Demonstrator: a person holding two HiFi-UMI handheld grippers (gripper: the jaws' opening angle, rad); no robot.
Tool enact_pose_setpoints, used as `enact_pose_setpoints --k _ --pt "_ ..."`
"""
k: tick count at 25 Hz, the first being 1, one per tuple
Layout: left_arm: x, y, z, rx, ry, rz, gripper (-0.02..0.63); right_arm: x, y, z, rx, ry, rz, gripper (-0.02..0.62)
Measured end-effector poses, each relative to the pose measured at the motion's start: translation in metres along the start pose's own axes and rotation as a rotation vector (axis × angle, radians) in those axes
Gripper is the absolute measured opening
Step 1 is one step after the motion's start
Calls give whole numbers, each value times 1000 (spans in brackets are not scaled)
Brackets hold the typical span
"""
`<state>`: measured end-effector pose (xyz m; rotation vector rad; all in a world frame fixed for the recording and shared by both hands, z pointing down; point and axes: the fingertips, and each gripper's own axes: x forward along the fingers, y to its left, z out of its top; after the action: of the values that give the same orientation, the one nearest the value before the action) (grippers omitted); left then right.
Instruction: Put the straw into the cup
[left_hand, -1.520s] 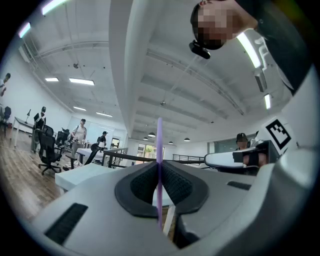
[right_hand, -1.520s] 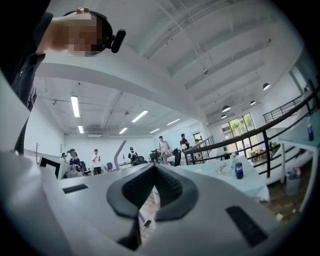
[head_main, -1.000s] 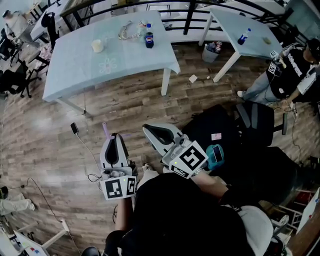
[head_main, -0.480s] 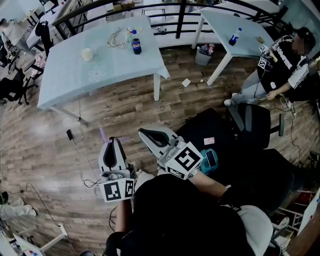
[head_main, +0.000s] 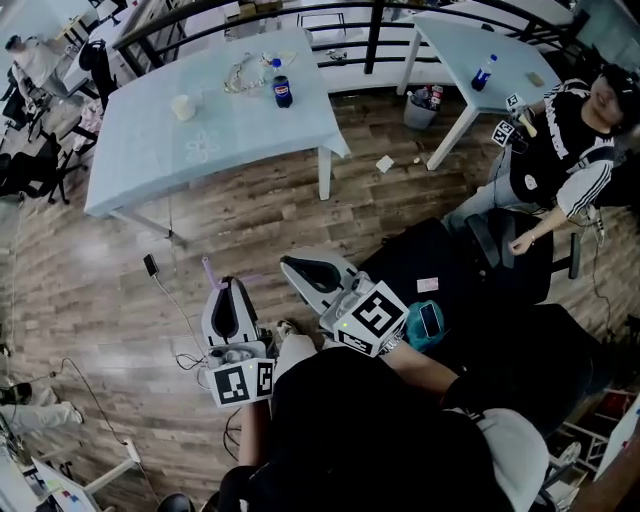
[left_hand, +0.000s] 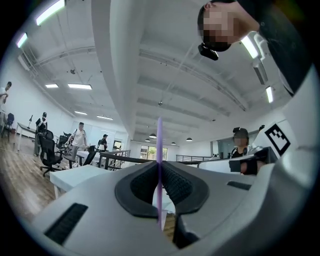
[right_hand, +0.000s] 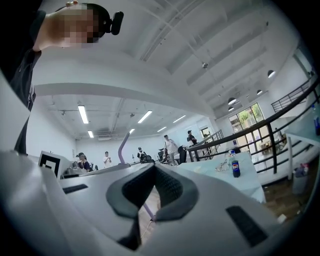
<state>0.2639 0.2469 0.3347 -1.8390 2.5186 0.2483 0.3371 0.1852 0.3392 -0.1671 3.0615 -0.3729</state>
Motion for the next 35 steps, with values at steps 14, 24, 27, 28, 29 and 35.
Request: enact_pose_setpoints --k 14,24,27,28,29,35 --pt "33 53 -10 -33 -11 10 29 48 -12 -10 -22 27 -24 8" --pt "99 129 -1 -53 -22 -49 29 150 -25 -6 -36 36 -56 8" --pt "121 151 0 -54 -24 -78 29 178 -34 -2 -44 24 -81 8" --pt "127 158 2 -53 -25 -90 29 187 -36 0 -49 18 -91 9" --pt "133 164 3 -51 -27 -100 29 195 -37 2 -53 12 -100 9" --pt "154 200 11 -46 -36 -129 29 238 -39 8 -59 -14 -136 8"
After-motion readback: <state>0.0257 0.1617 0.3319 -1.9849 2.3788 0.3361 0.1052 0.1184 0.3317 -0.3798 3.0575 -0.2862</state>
